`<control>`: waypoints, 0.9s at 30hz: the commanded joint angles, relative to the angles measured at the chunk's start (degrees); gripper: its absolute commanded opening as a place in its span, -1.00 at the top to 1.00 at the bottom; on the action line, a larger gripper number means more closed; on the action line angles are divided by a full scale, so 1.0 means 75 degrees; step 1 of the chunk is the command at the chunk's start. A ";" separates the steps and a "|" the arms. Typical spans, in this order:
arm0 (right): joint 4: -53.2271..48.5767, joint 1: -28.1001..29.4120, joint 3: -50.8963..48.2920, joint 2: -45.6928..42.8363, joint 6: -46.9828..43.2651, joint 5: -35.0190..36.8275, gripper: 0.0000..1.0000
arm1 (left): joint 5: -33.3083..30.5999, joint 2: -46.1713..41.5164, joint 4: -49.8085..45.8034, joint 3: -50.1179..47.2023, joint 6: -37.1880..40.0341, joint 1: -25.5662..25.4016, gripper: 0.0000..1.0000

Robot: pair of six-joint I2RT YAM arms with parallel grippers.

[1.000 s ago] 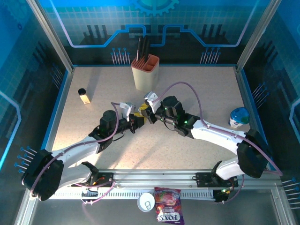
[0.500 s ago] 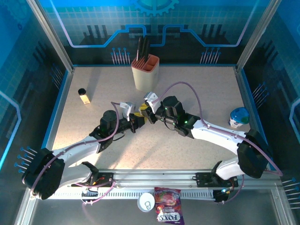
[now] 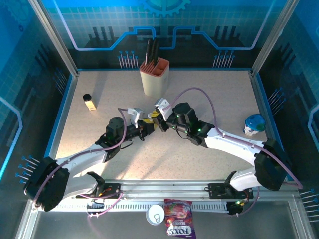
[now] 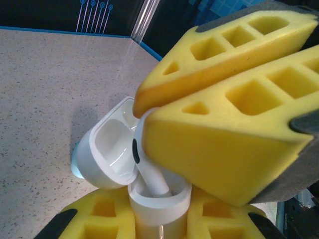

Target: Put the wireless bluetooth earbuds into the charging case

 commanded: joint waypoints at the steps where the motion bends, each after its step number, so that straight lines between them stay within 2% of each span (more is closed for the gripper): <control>1: -0.0219 -0.0058 -0.0076 -0.0199 -0.0166 -0.0252 0.72 | -0.0114 0.0000 0.0465 0.0180 -0.0161 -0.0043 1.00; 4: -0.0435 -0.0092 -0.0099 -0.0360 -0.0242 -0.0822 0.69 | -0.0204 -0.0045 0.0458 0.0157 -0.0110 -0.0036 1.00; 6: -0.0693 -0.0138 -0.0056 -0.0474 -0.0281 -0.1160 0.59 | -0.0208 -0.0059 0.0488 0.0139 -0.0028 -0.0043 1.00; 21: -0.0301 -0.0647 -0.0004 -0.0926 0.0831 -0.1136 0.06 | 0.0255 -0.0082 0.0579 0.0106 0.0258 -0.0042 1.00; 23: -0.0185 -0.0697 -0.0040 -0.1050 0.1025 -0.1227 0.02 | 0.0350 -0.0083 0.0719 0.0020 0.0560 -0.0045 1.00; 27: -0.0142 -0.0919 -0.0132 -0.1340 0.1452 -0.1353 -0.03 | 0.0480 -0.0002 0.1460 -0.0443 0.1849 -0.0036 1.00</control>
